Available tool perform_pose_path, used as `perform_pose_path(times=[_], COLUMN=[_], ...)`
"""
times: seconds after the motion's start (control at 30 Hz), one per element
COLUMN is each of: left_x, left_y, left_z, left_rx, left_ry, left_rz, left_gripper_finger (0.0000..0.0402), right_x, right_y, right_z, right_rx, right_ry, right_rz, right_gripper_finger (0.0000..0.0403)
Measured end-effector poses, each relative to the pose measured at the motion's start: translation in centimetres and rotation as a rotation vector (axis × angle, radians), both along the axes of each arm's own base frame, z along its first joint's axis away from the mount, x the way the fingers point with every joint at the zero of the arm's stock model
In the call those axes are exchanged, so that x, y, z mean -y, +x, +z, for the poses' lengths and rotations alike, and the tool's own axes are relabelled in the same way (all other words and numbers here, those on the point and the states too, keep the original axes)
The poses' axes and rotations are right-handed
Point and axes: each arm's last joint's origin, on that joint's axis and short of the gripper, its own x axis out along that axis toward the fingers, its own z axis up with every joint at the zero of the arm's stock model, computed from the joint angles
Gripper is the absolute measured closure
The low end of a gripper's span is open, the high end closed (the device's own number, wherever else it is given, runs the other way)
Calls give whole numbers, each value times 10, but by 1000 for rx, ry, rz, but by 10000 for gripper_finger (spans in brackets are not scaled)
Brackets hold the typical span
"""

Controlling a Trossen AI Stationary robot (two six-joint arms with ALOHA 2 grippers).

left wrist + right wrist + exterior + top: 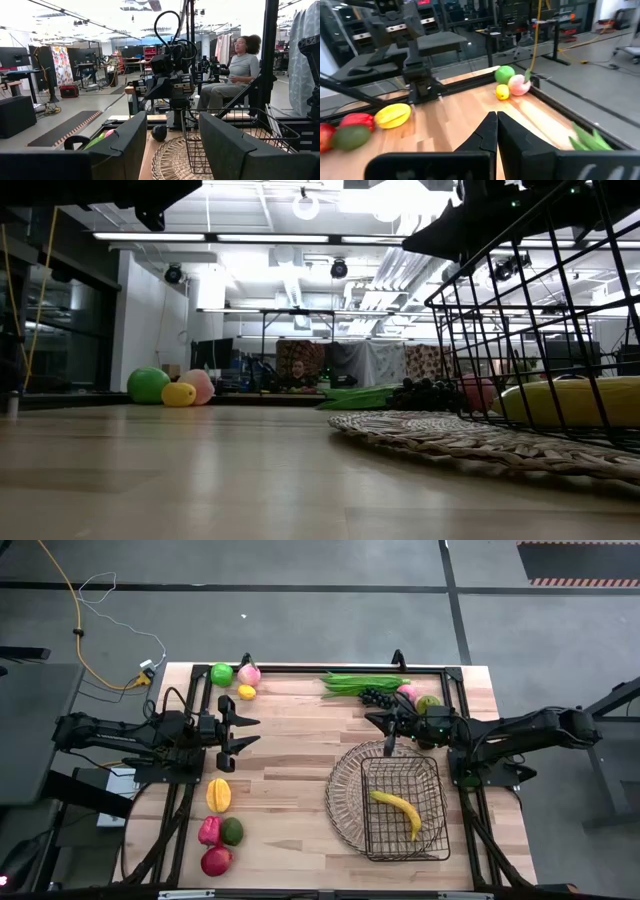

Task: Build produce basket
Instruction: Put the pear into the wire basket

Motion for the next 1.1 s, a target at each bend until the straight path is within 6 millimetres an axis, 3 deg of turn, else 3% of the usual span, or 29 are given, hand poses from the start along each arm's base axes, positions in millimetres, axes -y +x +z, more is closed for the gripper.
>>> perform_pose_path(times=[0.2,0.33,0.63,0.83,1.1], left_x=[0,0,0,0,0], left_y=[0,0,0,0,0], left_z=[0,0,0,0,0], left_rx=[0,0,-5,-5,-5], left_ry=[0,0,26,26,26], left_rz=[0,0,4,4,4], left_gripper_finger=[233,233,233,233,233], right_x=[12,26,42,52,70], right_y=[-2,-4,-31,-48,-53], right_z=[3,5,17,0,-21], right_rx=[10,-177,-626,-754,-793], right_ry=[18,86,284,402,453], right_rz=[-116,-329,-783,-1009,-1118], right_gripper_finger=[402,389,261,204,207])
